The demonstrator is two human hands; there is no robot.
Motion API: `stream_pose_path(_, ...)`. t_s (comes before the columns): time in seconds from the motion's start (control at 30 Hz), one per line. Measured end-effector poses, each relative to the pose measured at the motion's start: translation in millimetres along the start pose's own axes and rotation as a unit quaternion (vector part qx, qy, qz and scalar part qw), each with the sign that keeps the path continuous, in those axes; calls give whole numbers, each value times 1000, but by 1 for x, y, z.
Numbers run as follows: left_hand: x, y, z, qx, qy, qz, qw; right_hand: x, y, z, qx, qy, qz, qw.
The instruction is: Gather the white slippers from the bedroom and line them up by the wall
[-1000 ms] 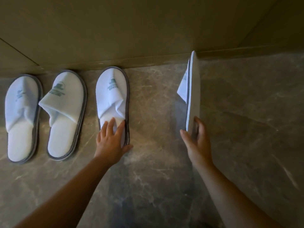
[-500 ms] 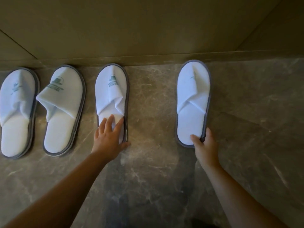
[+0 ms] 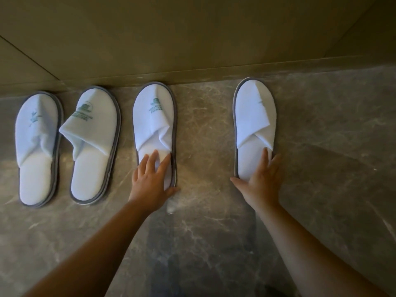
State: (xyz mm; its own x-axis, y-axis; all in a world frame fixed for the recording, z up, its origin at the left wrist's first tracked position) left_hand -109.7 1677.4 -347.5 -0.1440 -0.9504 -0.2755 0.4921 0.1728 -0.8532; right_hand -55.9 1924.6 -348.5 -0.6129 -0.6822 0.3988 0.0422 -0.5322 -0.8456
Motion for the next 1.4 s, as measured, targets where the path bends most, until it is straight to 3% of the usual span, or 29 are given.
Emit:
stream_pose_path(0.17,3,-1,2,7,-5,7,1000,14,4,7,-34,-39,-28,998)
stream_pose_path(0.4,6,5,3,-23,-1,-4,1000,44,36,25,28,-107,2,994)
stream_pose_path(1.1,13,8,5,-22,13,30,999,68,53,34,9,-78,24,997)
stream_pose_path(1.4,8,-5,5,-6,-14,47,999,77,45,35,17,-104,62,993)
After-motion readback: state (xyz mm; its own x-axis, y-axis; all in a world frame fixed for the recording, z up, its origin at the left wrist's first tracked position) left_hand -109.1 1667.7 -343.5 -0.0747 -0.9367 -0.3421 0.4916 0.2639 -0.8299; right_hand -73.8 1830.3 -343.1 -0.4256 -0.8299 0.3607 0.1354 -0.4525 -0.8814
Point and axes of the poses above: each hand's wrist, its own z-axis away from the middle knuckle, its own y-axis out of the palm, x = y × z, the point moved 7 cm from there along -z, towards the middle knuckle, and after that the axes turned 2 degrees about -x, right-handed, at the moved point
